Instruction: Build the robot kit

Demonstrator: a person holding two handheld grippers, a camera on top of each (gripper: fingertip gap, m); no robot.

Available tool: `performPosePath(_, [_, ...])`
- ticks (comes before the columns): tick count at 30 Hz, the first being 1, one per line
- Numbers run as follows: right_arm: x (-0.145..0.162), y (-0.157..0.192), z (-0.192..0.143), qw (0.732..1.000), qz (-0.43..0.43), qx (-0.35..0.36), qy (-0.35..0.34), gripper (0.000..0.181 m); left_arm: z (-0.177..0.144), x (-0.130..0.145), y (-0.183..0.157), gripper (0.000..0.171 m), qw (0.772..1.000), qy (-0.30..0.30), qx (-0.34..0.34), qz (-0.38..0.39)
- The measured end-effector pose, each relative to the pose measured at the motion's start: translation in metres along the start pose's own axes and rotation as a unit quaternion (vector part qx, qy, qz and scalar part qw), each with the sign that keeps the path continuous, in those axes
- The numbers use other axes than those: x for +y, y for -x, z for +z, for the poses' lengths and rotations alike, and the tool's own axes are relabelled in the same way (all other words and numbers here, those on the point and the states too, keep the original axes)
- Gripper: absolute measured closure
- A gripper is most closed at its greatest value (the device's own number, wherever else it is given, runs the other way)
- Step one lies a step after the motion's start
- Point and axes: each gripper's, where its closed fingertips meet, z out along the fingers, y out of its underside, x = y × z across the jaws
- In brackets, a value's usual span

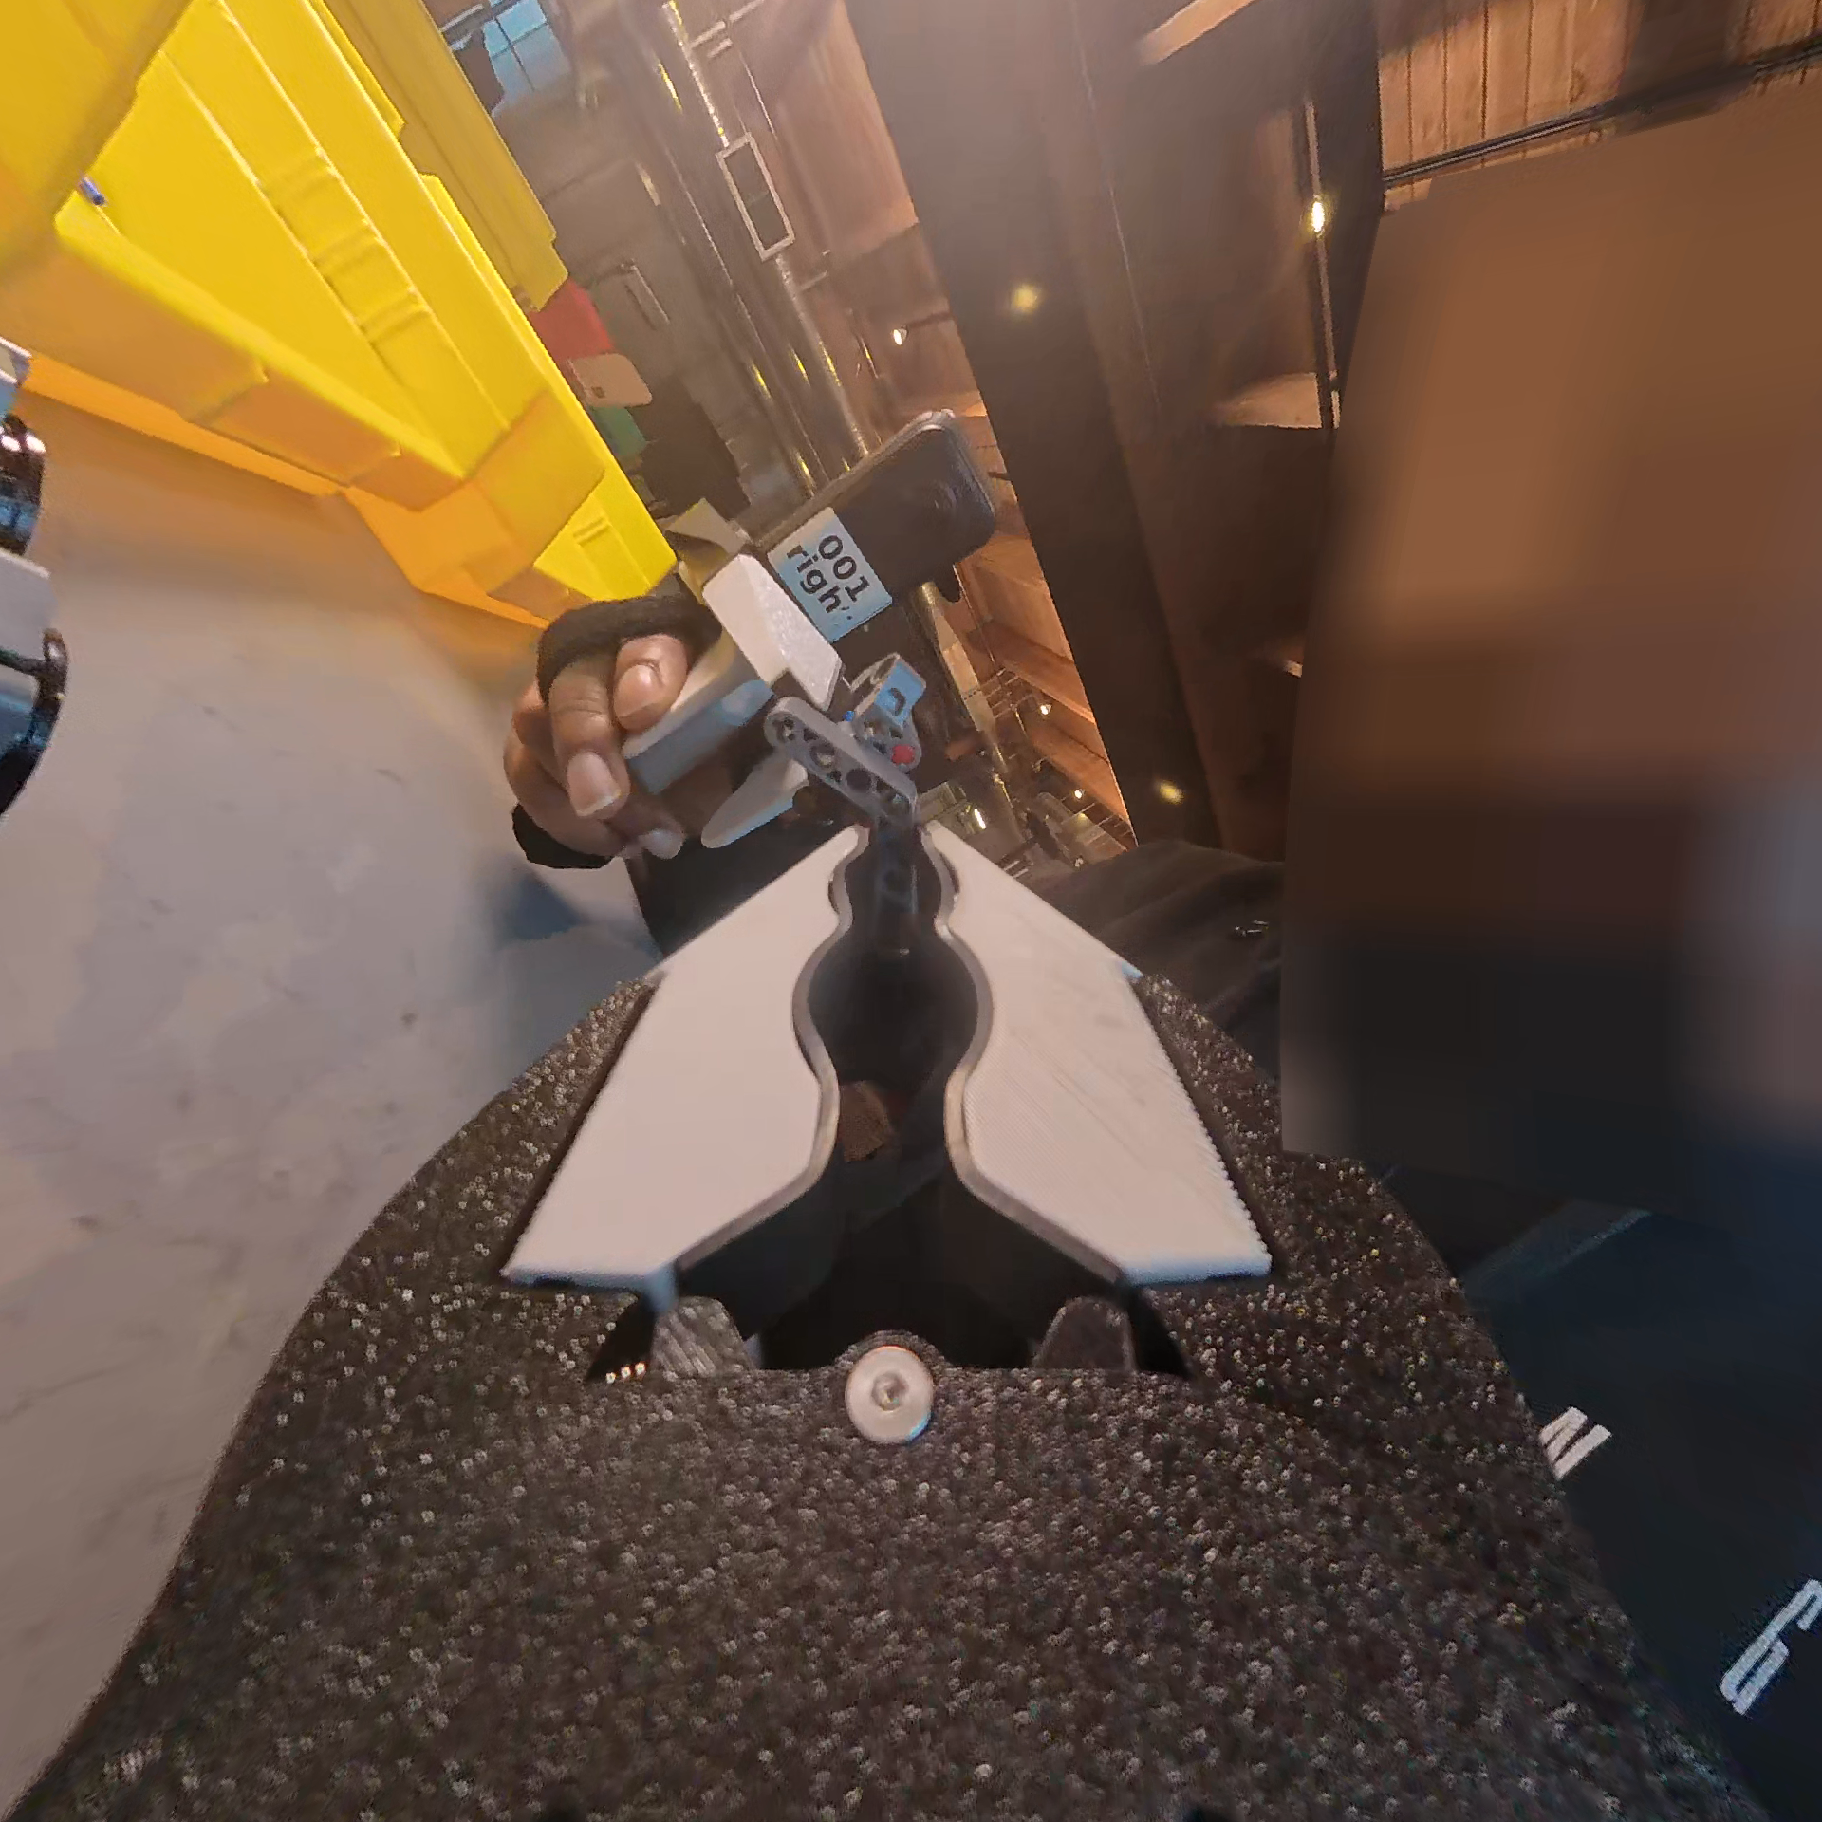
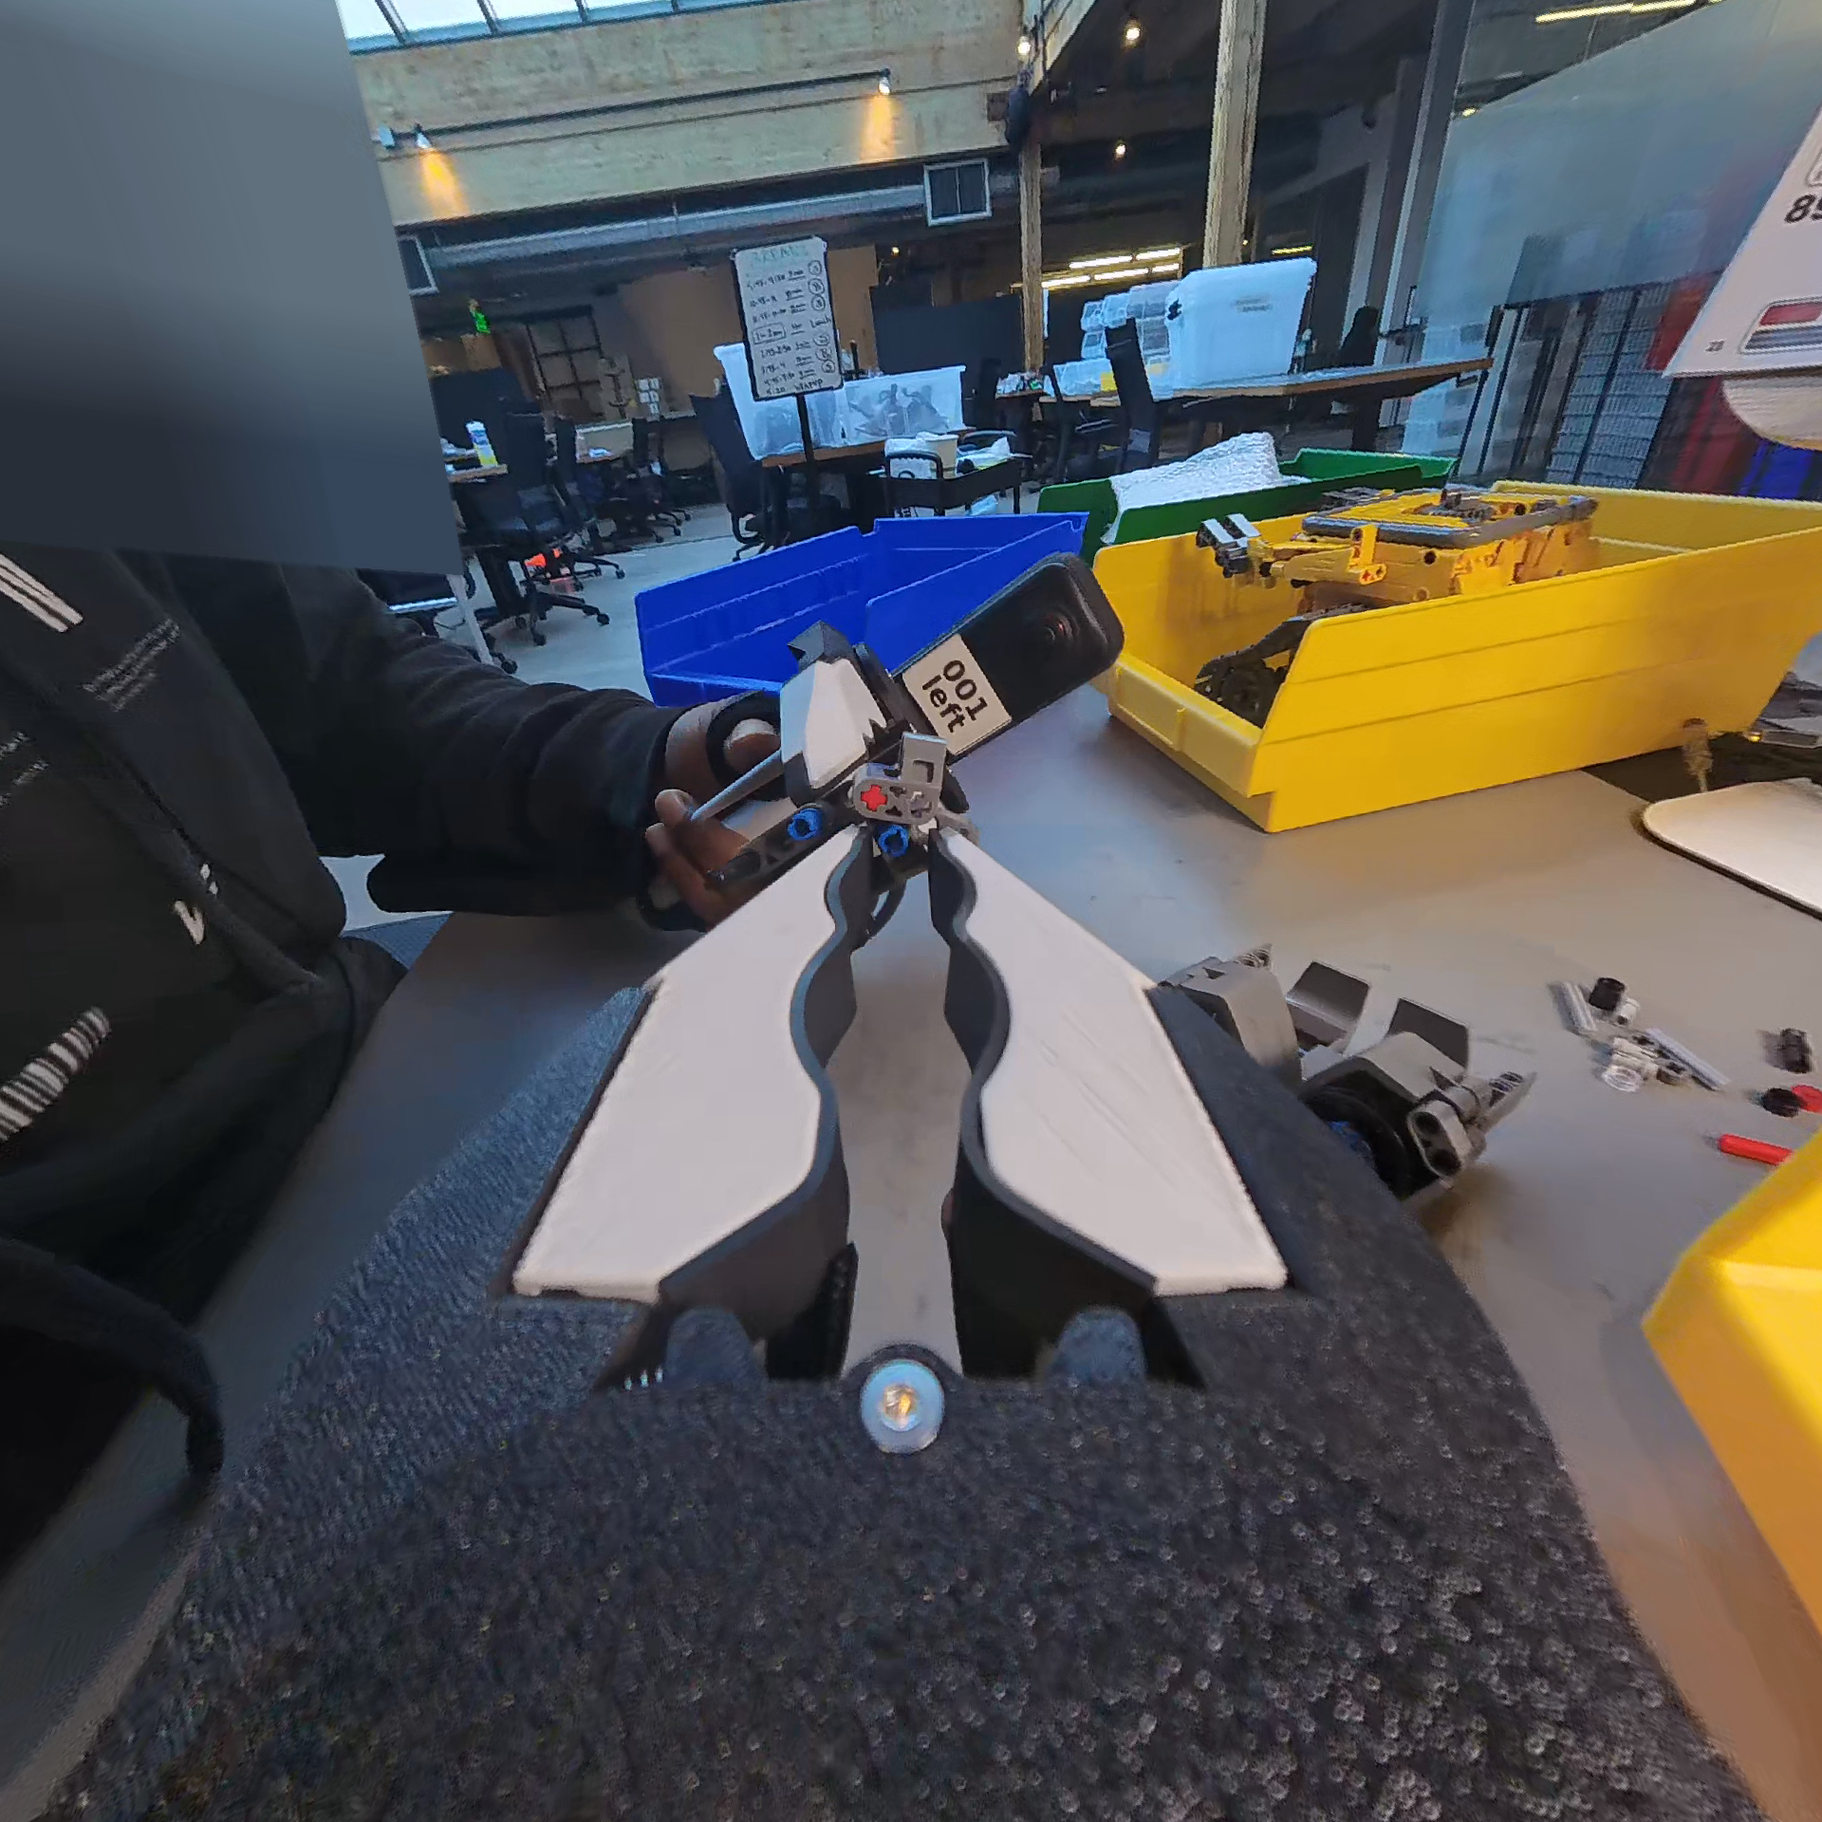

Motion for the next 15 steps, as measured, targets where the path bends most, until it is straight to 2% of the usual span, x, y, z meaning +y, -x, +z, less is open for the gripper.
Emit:
performPosePath(7, [0.005,0.006,0.005,1.000,-0.005,-0.010,0.010,0.172,0.001,0.009,0.001,0.164,0.998,0.037,-0.033,0.049])
performPosePath(15, [0.013,0.017,0.004,0.997,-0.051,-0.033,0.052,0.172,-0.001,0.022,-0.003,0.163,0.998,0.070,-0.007,0.007])
